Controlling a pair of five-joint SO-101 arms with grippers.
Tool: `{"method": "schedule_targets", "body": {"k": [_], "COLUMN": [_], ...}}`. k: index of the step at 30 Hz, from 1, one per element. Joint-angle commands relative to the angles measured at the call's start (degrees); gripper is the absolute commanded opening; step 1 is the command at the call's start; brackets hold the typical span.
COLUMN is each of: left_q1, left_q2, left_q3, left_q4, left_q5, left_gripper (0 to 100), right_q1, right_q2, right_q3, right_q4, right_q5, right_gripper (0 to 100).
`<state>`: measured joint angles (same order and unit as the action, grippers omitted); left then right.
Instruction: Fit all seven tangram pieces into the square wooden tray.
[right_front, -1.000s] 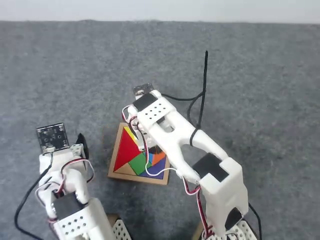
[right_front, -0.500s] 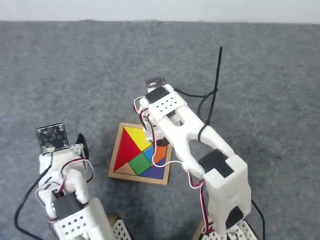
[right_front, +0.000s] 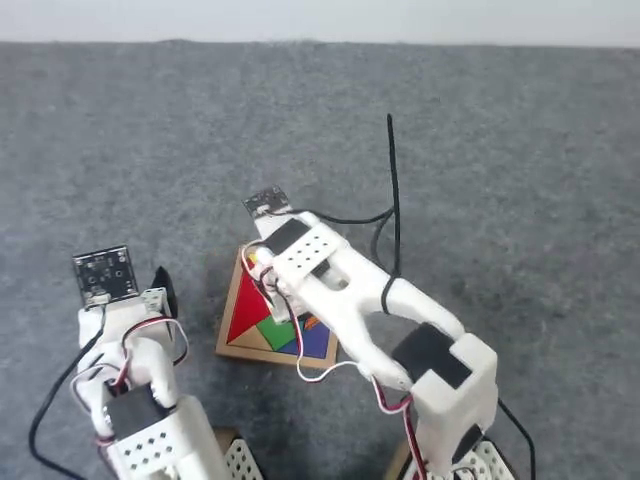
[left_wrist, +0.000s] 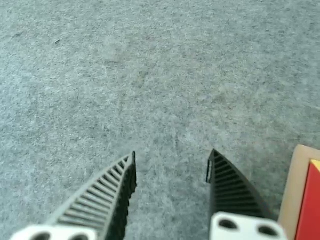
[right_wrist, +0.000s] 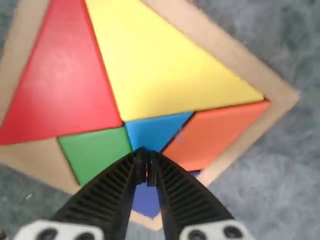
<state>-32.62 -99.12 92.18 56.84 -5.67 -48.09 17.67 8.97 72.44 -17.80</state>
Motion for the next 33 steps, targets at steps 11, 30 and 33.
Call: {"method": "schedule_targets", "body": {"k": [11,30,33], "left_q1": [-0.09,10.81,16.18], "left_q2": [-0.62,-0.7,-0.35], "left_q3": [-0.31,0.84,4.7], "left_q4": [-1.41,0.62,-0.62], "left_q5": [-0.44,-0.53,-0.62], "left_gripper": [12,1,1], "right_q1": [3.03,9.45,11.74], "right_q2": [-11.82,-54.37,-56.66], "right_q3": [0.79,49.67,56.88], "right_q4": [2.24,-51.65,-66.95], "right_q5": [0.7,8.79,8.79], "right_gripper": [0.8,0.8,0.9]}}
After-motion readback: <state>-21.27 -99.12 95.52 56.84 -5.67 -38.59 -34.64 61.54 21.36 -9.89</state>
